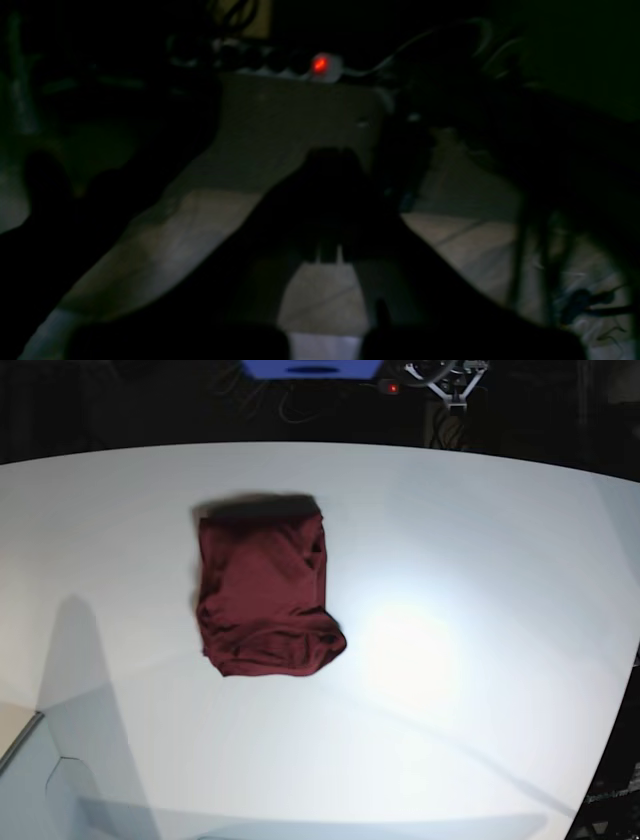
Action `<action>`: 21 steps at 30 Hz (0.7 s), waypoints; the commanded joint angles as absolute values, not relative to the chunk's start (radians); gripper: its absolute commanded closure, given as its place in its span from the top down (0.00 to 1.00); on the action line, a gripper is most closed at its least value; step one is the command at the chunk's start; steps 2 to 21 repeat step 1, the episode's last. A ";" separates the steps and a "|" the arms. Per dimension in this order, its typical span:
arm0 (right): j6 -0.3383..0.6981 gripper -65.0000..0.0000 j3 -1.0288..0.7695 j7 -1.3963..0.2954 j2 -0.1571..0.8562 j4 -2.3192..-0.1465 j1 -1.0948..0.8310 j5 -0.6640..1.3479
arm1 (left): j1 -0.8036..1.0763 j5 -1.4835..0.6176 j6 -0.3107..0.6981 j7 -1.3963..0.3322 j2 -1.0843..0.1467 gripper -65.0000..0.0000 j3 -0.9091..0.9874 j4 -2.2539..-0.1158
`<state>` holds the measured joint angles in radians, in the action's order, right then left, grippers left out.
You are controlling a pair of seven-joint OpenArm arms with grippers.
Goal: Layout the t-shirt on the table in an organized manner, then fold the t-shirt properly
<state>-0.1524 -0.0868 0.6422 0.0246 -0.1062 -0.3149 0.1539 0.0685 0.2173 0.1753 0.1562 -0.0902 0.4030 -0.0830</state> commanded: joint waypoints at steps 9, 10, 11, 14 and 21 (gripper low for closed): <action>-0.193 0.00 -0.067 0.651 0.028 -0.107 -0.325 0.162 | 0.071 0.217 0.166 0.163 -0.105 0.00 0.401 -0.085; -0.193 0.00 -0.067 0.651 0.028 -0.107 -0.325 0.162 | 0.071 0.217 0.166 0.163 -0.105 0.00 0.401 -0.085; -0.193 0.00 -0.067 0.651 0.028 -0.107 -0.325 0.162 | 0.071 0.217 0.166 0.163 -0.105 0.00 0.401 -0.085; -0.193 0.00 -0.067 0.651 0.028 -0.107 -0.325 0.162 | 0.071 0.217 0.166 0.163 -0.105 0.00 0.401 -0.085; -0.193 0.00 -0.067 0.651 0.028 -0.107 -0.325 0.162 | 0.071 0.217 0.166 0.163 -0.105 0.00 0.401 -0.085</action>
